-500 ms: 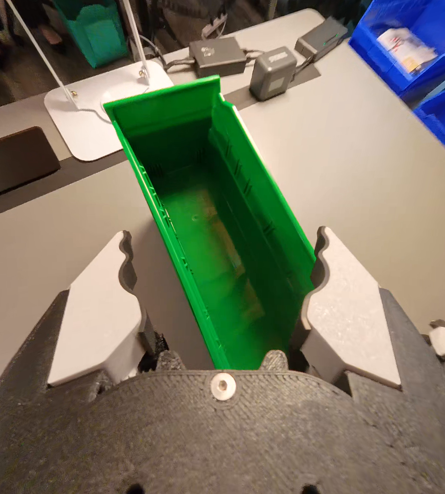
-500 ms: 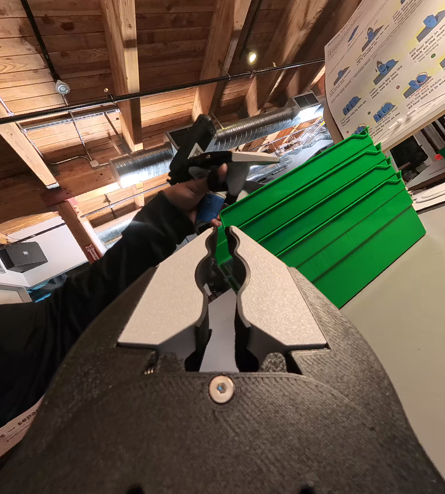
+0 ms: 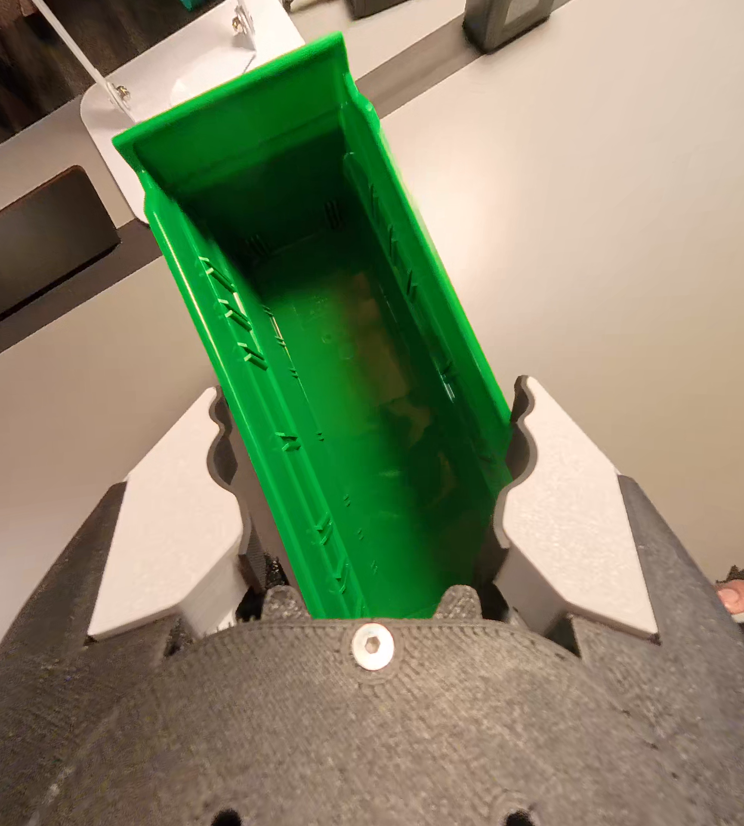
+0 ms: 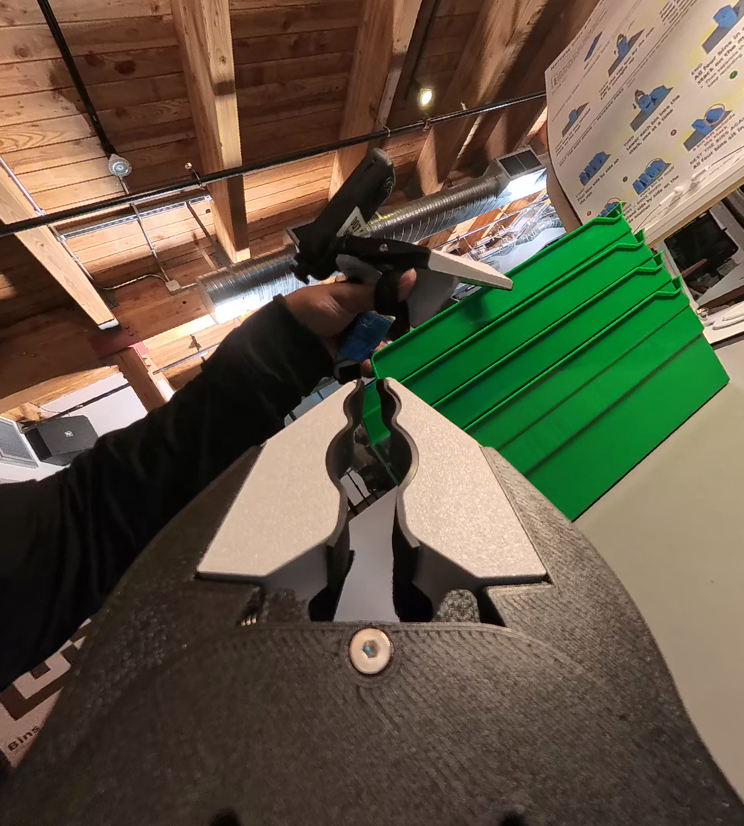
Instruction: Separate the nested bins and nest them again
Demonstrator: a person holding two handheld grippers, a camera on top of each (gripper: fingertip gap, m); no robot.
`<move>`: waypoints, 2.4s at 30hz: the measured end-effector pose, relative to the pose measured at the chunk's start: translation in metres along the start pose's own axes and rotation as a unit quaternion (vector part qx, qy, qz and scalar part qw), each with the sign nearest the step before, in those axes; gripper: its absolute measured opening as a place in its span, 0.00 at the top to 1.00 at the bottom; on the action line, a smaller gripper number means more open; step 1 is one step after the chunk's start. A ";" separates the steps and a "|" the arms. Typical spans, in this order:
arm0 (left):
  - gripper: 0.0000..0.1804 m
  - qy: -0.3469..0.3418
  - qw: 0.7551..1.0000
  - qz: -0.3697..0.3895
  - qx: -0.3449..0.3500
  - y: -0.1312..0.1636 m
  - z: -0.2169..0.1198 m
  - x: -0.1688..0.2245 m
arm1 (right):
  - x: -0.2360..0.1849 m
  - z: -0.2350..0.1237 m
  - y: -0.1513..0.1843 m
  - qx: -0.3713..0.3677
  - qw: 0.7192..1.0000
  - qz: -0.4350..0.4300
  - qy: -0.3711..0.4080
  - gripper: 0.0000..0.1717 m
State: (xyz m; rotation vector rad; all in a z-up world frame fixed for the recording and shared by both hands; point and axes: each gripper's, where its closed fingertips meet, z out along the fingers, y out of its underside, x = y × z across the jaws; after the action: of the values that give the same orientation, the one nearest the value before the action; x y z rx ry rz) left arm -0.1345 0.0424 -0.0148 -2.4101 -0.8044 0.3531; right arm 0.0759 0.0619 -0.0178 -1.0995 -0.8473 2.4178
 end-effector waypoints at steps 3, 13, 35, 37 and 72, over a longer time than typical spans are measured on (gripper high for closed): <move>0.31 -0.008 1.000 0.010 -0.008 -0.001 0.002 0.000 | 0.000 0.000 -0.001 0.002 1.000 0.003 -0.001 0.96; 0.31 -0.017 1.000 0.013 -0.015 -0.001 0.003 -0.001 | 0.001 0.000 -0.001 0.002 1.000 0.006 -0.002 0.96; 0.41 -0.033 0.999 0.016 -0.021 0.002 0.001 -0.003 | 0.002 -0.002 -0.004 0.009 1.000 0.023 -0.006 0.96; 0.42 -0.034 0.999 0.019 -0.021 0.002 0.000 -0.002 | 0.002 -0.002 -0.004 0.009 1.000 0.023 -0.006 0.96; 0.44 -0.086 0.989 -0.075 0.095 0.025 -0.145 -0.134 | 0.004 -0.004 -0.006 0.013 0.999 0.040 -0.012 0.96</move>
State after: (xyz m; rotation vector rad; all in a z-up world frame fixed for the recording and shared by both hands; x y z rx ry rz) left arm -0.1688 -0.1197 0.0959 -2.1482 -0.9766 0.5576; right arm 0.0768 0.0699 -0.0177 -1.1164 -0.7908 2.5056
